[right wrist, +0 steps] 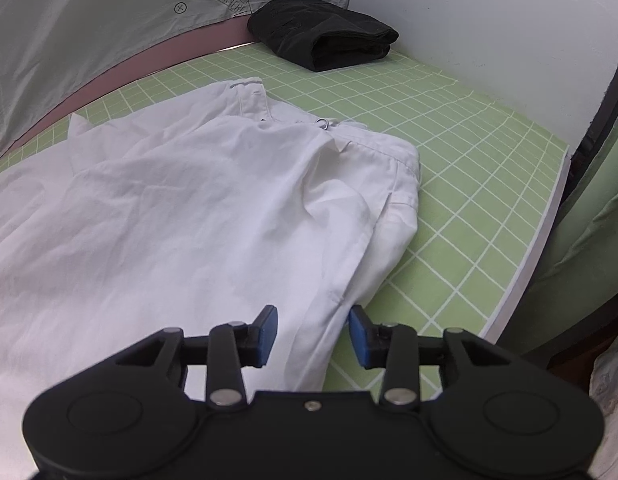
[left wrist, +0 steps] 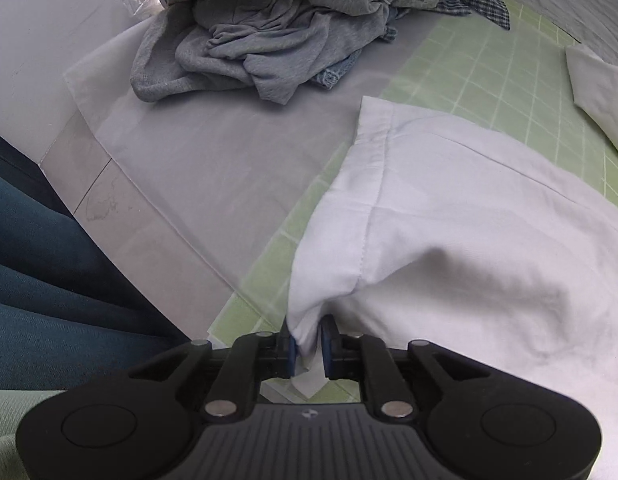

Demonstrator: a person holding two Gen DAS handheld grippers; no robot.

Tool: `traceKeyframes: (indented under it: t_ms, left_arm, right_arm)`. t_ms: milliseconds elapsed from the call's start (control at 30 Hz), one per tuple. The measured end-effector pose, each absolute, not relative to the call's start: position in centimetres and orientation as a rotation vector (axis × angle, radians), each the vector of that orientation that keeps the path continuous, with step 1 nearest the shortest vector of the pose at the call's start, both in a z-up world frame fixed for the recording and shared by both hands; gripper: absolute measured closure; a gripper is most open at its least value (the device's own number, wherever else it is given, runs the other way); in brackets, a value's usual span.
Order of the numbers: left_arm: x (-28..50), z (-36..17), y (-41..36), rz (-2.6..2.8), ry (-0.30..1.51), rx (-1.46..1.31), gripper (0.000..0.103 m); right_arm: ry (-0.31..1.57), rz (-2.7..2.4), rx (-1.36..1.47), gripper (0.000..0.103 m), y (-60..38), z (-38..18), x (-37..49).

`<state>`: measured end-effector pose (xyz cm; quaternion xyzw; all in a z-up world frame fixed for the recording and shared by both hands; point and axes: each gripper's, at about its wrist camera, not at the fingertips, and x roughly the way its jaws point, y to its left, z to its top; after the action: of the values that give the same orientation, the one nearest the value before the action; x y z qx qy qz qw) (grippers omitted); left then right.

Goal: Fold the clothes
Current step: 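Open both grippers and release the white pants on the mat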

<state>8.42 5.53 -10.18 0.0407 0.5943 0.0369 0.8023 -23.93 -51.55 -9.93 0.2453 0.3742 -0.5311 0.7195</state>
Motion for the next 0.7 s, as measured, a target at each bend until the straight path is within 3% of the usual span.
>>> traceKeyframes:
  t_ms: [67,133,200,300,500,700]
  left_arm:
    - [8.4,-9.3,5.1,0.076,1.24,0.062,0.072]
    - [8.3,-8.4,4.7,0.074,1.206,0.035,0.066]
    - [8.4,-7.3,4.3,0.1,1.169,0.015,0.049]
    - [8.2,-5.4,3.9,0.137,1.104,-0.011,0.037]
    - [7.2,-2.7,2.5,0.228,1.033,-0.044,0.029]
    - [3.8,-2.5,-4.2,0.187,1.019,-0.01,0.025]
  right_arm:
    - [0.821,-1.163,0.543,0.056,-51.5,-9.8,-24.0]
    - [0.787,-1.165,0.569,0.045,-51.9,-9.5,-24.4]
    - [0.753,-1.168,0.598,0.043,-52.4,-9.2,-24.8]
    - [0.702,-1.18,0.636,0.04,-53.4,-8.6,-25.5]
    - [0.657,-1.198,0.622,0.031,-55.8,-7.9,-27.1]
    - [0.692,-1.184,0.57,0.026,-60.7,-7.9,-28.4]
